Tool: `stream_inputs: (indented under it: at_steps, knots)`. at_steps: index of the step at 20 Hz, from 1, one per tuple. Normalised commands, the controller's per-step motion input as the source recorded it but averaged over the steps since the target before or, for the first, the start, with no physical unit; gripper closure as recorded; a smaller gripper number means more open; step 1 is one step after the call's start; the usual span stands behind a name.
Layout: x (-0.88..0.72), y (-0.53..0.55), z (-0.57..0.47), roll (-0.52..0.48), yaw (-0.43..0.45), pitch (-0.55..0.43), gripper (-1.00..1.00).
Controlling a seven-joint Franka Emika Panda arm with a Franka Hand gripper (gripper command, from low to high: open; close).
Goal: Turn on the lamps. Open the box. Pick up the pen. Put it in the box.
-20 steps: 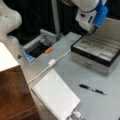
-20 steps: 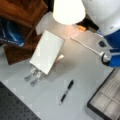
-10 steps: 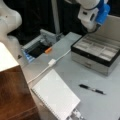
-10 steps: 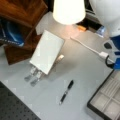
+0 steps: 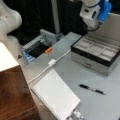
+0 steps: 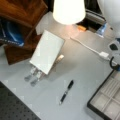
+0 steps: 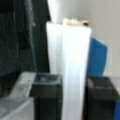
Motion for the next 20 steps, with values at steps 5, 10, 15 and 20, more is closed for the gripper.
stream_inputs:
  at_steps: [5,10,15,20]
  knots:
    - [-0.03,0.02,-0.07,-0.203,0.118,0.05,-1.0]
    - [-0.06,0.01,-0.08,-0.202,0.111,0.038,-1.0]
    - [-0.04,0.04,0.01,-0.142,0.089,0.024,-1.0]
    - [-0.03,0.06,0.04,-0.129,0.085,0.019,-1.0]
